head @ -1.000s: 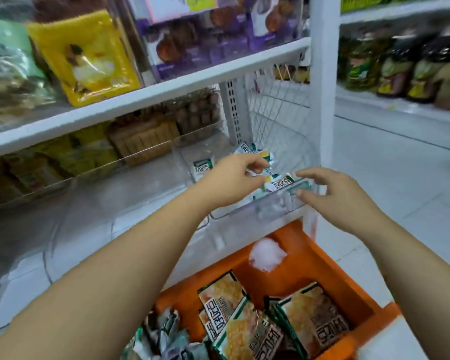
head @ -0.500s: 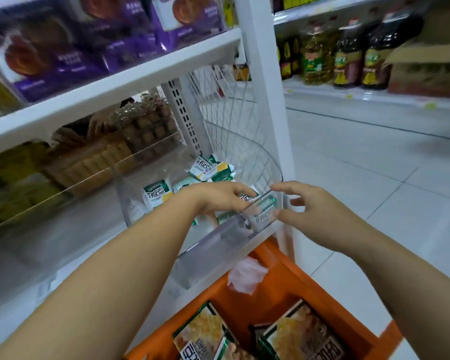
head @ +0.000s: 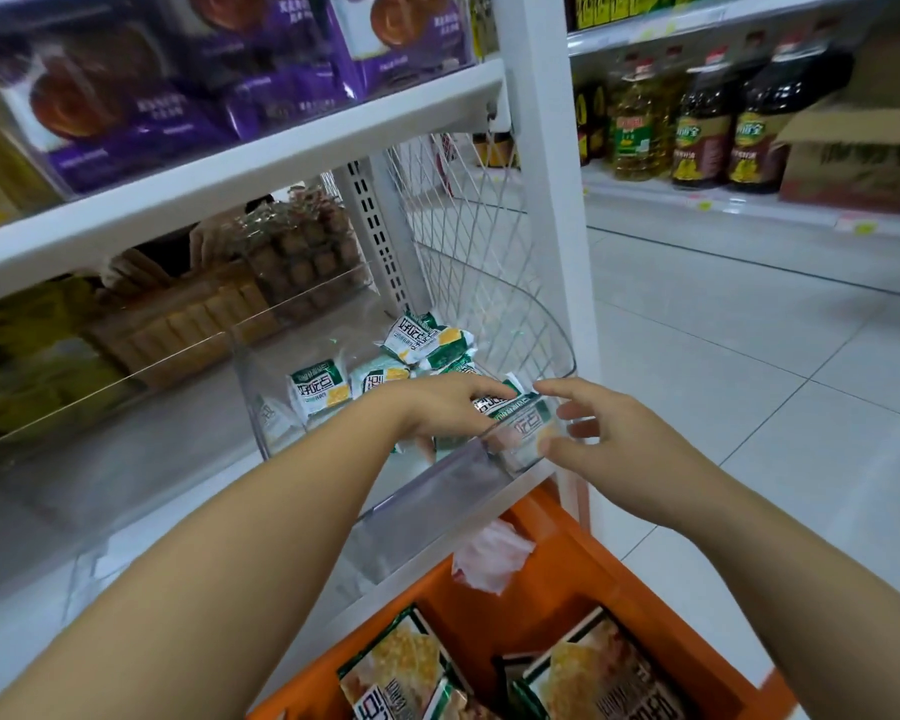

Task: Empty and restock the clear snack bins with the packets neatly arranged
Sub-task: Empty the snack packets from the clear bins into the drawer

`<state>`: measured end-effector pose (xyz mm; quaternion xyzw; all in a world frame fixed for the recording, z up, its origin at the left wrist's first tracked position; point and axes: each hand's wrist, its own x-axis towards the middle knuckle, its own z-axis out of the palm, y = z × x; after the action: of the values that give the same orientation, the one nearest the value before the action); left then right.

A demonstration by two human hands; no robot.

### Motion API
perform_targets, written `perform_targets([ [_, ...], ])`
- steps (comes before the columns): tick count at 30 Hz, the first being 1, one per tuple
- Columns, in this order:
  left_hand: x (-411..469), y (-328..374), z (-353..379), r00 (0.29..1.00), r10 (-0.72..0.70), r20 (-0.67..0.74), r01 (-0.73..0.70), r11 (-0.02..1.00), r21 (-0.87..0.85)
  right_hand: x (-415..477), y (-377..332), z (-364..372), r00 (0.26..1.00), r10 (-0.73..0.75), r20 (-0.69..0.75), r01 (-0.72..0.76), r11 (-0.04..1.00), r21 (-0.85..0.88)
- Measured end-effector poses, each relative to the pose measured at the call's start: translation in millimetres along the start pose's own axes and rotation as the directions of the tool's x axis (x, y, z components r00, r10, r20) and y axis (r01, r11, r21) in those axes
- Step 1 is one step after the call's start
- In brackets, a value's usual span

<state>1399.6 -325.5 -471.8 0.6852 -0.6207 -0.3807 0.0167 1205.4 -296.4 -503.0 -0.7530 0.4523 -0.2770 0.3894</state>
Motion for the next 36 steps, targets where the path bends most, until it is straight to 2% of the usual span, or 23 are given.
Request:
perform_targets([
  [5, 5.1, -4.7, 2.9, 0.997, 0.073, -0.032, -0.072, 0.997, 0.024, 1.3, 0.2, 1.2, 1.0, 0.015, 0.014, -0.015, 1.0, 0.002],
  [9, 1.6, -7.5, 1.8, 0.998, 0.045, -0.04, -0.047, 0.998, -0.047, 2.6, 0.4, 2.0, 0.999, 0.03, 0.014, -0.03, 1.0, -0.004],
  [13, -0.8, 0.7, 6.4, 1.0, 0.018, -0.021, -0.019, 1.0, -0.011, 3.6, -3.1, 4.7, 1.0, 0.026, 0.008, -0.026, 1.0, 0.005],
  [16, -1.7, 1.9, 9.5, 0.999, 0.038, -0.032, -0.04, 0.998, -0.053, 2.8, -9.0, 6.4, 1.0, 0.012, 0.027, -0.012, 1.0, -0.008],
  [18, -3.9, 0.3, 8.6, 0.996, 0.035, -0.084, -0.038, 0.999, -0.036, 3.0, -12.0, 7.1, 1.0, 0.015, 0.025, -0.015, 1.0, -0.022],
  [20, -6.9, -3.6, 5.1, 0.982, 0.061, -0.177, -0.062, 0.998, 0.0, 4.6, -12.9, 8.6, 0.999, 0.029, -0.042, -0.03, 0.999, -0.026],
  [24, -25.6, -12.4, -8.5, 0.915, 0.112, -0.387, -0.078, 0.992, 0.102, 6.6, -18.6, 11.6, 0.971, -0.008, -0.238, 0.0, 0.999, -0.036],
  [28, -47.3, -19.7, -15.5, 0.893, 0.127, -0.433, -0.04, 0.978, 0.205, 3.5, -33.0, 15.8, 0.969, -0.049, -0.241, 0.045, 0.999, -0.023],
  [31, -73.6, -20.3, -21.5, 0.81, 0.173, -0.561, -0.033, 0.967, 0.251, -1.2, -46.3, 19.3, 0.963, -0.103, -0.251, 0.103, 0.995, -0.012],
  [36, -147.4, -21.8, -23.1, 0.645, 0.198, -0.738, -0.084, 0.978, 0.189, -13.1, -72.4, 38.6, 0.959, -0.214, -0.184, 0.221, 0.975, 0.017],
])
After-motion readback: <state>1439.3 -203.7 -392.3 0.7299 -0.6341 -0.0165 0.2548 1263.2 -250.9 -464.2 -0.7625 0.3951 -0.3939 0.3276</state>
